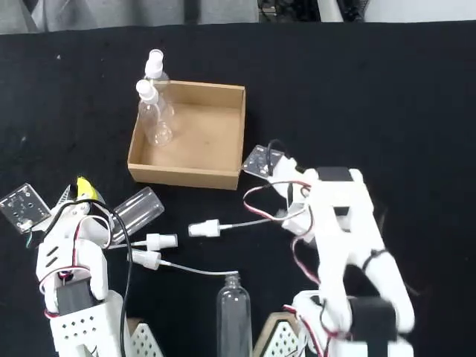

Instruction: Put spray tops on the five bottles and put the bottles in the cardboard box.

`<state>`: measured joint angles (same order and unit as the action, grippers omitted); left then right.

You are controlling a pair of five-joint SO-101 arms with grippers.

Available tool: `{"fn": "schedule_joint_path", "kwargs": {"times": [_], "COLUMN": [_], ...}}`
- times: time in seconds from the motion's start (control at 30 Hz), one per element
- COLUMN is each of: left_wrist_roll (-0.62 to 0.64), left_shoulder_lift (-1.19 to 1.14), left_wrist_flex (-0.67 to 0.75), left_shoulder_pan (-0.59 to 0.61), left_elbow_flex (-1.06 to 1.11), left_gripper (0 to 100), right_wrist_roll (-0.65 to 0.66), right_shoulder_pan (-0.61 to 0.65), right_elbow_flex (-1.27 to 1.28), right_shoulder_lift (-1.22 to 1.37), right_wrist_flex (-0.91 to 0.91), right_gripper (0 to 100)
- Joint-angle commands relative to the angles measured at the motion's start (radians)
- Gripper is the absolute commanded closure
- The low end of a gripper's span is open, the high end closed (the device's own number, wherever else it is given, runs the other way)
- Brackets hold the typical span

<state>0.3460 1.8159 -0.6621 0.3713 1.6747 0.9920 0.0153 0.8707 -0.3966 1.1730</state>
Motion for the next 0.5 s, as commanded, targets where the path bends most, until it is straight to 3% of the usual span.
{"fn": "schedule_joint_path", "kwargs": {"times": [0.0, 0.23, 0.47], "left_wrist_roll": [-0.008, -0.008, -0.008], "left_shoulder_lift": [0.012, 0.012, 0.012], "left_wrist_flex": [0.012, 0.012, 0.012], "left_shoulder_pan": [0.008, 0.008, 0.008], "left_elbow_flex": [0.025, 0.025, 0.025], "left_gripper": [93, 93, 93], "right_wrist_roll": [0.011, 0.006, -0.123], "right_shoulder_pan": [-0.028, -0.028, 0.002], "right_elbow_flex": [-0.002, -0.002, -0.004], "right_shoulder_lift": [-0.186, -0.432, -0.613], "right_wrist_flex": [0.080, 0.221, 0.238], "right_gripper": [97.2, 97.3, 97.3]}}
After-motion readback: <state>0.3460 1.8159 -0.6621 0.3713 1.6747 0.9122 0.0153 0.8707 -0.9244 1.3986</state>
